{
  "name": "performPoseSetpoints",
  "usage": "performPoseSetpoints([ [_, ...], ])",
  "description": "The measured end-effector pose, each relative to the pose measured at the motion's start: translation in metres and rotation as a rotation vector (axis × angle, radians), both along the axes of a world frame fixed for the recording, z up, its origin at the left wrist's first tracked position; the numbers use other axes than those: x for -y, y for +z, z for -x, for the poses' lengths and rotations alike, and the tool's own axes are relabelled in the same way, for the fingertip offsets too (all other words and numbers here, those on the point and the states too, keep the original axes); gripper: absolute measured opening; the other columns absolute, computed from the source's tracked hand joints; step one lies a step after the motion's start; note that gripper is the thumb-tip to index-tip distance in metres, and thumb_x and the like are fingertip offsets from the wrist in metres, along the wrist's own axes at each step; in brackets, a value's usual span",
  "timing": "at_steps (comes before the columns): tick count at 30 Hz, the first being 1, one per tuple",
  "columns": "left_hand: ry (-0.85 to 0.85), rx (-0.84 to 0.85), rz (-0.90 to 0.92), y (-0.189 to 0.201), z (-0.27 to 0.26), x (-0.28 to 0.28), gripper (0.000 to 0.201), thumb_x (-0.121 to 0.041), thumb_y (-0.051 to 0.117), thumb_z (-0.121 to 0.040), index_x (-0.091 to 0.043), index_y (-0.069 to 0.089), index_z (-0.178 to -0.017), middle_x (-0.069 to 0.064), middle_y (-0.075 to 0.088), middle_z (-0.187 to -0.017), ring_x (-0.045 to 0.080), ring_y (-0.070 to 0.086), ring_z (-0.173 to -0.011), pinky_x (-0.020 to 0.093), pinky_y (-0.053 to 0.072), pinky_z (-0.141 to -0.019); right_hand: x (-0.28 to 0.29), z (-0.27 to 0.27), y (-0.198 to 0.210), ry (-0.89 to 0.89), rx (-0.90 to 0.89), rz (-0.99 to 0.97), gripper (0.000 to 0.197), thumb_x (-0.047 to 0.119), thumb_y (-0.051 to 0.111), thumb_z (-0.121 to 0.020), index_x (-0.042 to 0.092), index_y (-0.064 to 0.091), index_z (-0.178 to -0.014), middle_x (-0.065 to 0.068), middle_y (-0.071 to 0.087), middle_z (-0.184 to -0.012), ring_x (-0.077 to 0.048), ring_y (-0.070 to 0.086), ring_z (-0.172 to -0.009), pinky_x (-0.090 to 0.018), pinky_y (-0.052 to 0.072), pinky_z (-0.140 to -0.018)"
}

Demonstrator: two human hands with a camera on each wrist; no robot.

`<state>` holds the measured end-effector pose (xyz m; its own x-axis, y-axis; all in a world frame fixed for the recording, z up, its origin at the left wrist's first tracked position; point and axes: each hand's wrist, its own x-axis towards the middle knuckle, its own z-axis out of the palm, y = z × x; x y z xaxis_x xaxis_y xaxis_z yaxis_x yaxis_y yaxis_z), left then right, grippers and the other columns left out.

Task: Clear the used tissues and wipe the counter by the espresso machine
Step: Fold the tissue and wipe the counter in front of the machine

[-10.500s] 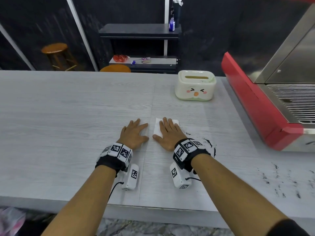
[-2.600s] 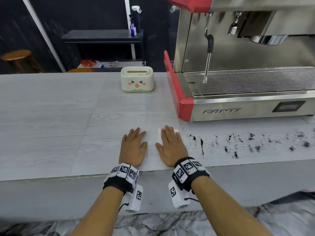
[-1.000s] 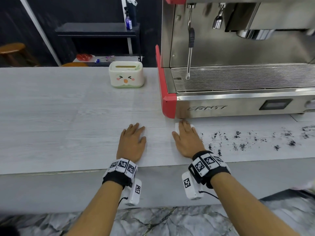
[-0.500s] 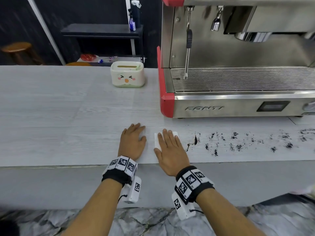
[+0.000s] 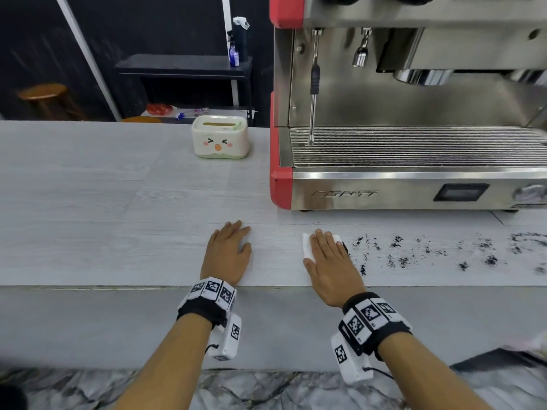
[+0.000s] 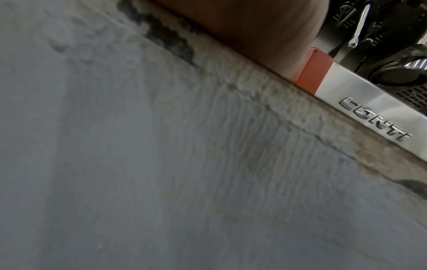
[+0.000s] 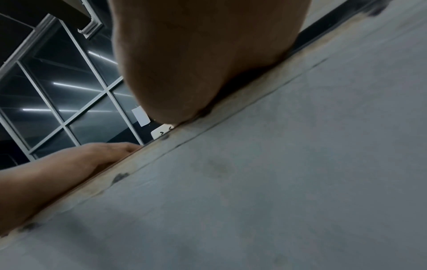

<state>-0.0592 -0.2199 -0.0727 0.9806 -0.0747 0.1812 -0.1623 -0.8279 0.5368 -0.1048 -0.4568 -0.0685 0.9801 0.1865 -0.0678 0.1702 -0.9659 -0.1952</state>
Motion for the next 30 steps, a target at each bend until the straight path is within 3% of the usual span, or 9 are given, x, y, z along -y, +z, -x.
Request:
performPoseSetpoints([
  [2,0.005,-0.001,0.003,0.0,0.0,0.0,0.043,-0.022,0.047,-0.092,-0.023,0.048,-0.135,-0.001,0.036,-0.151,0.017,0.024,-0.143,0.035,0.012,-0.12,0.01,-0.003,0.002,-0.02,-0.01,-0.008,0.08,0.051,-0.01,-0.084,0.008,0.0,-0.151,-0.007,-0.003,-0.161,-0.021,-0.005,-0.148,-0.032,-0.006,-0.117],
  [5,0.003,-0.001,-0.002,0.0,-0.001,0.001,0.044,-0.021,0.047,-0.091,-0.022,0.048,-0.135,-0.001,0.036,-0.151,0.018,0.024,-0.143,0.035,0.012,-0.119,0.014,-0.009,0.011,-0.085,-0.02,-0.066,0.059,0.036,0.013,-0.101,0.006,0.003,-0.15,-0.009,0.0,-0.16,-0.022,-0.002,-0.148,-0.033,-0.002,-0.119],
  [11,-0.019,-0.004,0.04,0.003,-0.008,0.008,0.045,-0.017,0.049,-0.09,-0.018,0.048,-0.135,0.003,0.04,-0.148,0.021,0.028,-0.141,0.036,0.015,-0.118,-0.031,-0.031,0.023,-0.036,0.038,-0.207,0.056,0.029,0.022,-0.102,0.005,0.005,-0.15,-0.012,0.001,-0.16,-0.023,0.0,-0.148,-0.033,-0.001,-0.118],
  [14,-0.069,-0.005,0.061,0.005,-0.014,0.017,0.045,-0.016,0.051,-0.089,-0.016,0.048,-0.135,0.004,0.041,-0.147,0.022,0.03,-0.14,0.038,0.018,-0.118,-0.051,-0.045,0.013,-0.027,0.01,-0.178,0.06,0.034,0.023,-0.101,0.004,0.003,-0.15,-0.013,-0.002,-0.16,-0.024,-0.001,-0.148,-0.036,0.0,-0.119],
  [16,-0.076,-0.017,0.066,0.003,-0.016,0.021,0.046,-0.022,0.047,-0.088,-0.017,0.049,-0.134,0.004,0.041,-0.147,0.022,0.03,-0.14,0.038,0.018,-0.118,-0.057,-0.05,0.006,-0.051,-0.017,-0.13,0.067,0.043,0.013,-0.097,0.005,0.003,-0.15,-0.013,-0.003,-0.16,-0.024,-0.004,-0.148,-0.037,-0.002,-0.119],
  [18,-0.084,-0.004,0.03,-0.002,-0.017,0.022,0.05,-0.028,0.042,-0.085,-0.018,0.05,-0.133,0.002,0.041,-0.147,0.021,0.03,-0.14,0.038,0.019,-0.118,-0.058,-0.053,0.0,-0.055,-0.002,-0.081,0.082,0.052,-0.006,-0.082,0.009,0.004,-0.151,-0.013,-0.003,-0.16,-0.024,-0.005,-0.148,-0.039,-0.004,-0.118],
  [21,-0.089,0.014,0.0,-0.007,-0.02,0.022,0.045,-0.024,0.046,-0.088,-0.019,0.05,-0.133,0.001,0.04,-0.148,0.02,0.029,-0.141,0.04,0.018,-0.118,-0.05,-0.058,-0.004,-0.082,0.015,-0.04,0.092,0.053,-0.014,-0.07,0.014,0.004,-0.151,-0.014,-0.003,-0.16,-0.026,-0.004,-0.148,-0.04,-0.004,-0.118],
  [26,-0.095,0.03,-0.006,-0.007,-0.021,0.023,0.051,-0.03,0.039,-0.083,-0.019,0.052,-0.131,0.002,0.042,-0.146,0.02,0.033,-0.139,0.041,0.018,-0.117,-0.028,-0.065,-0.006,-0.157,0.039,0.016,0.084,0.049,-0.007,-0.079,0.006,0.012,-0.149,-0.014,0.014,-0.158,-0.026,0.008,-0.147,-0.041,0.004,-0.12],
  [30,-0.095,0.039,-0.002,-0.005,-0.02,0.022,0.047,-0.027,0.043,-0.085,-0.019,0.052,-0.131,0.002,0.042,-0.146,0.02,0.033,-0.138,0.04,0.019,-0.117,-0.006,-0.064,-0.003,-0.199,0.012,0.03,0.073,0.045,0.002,-0.089,0.004,0.012,-0.149,-0.014,0.014,-0.158,-0.025,0.007,-0.147,-0.04,0.005,-0.12],
])
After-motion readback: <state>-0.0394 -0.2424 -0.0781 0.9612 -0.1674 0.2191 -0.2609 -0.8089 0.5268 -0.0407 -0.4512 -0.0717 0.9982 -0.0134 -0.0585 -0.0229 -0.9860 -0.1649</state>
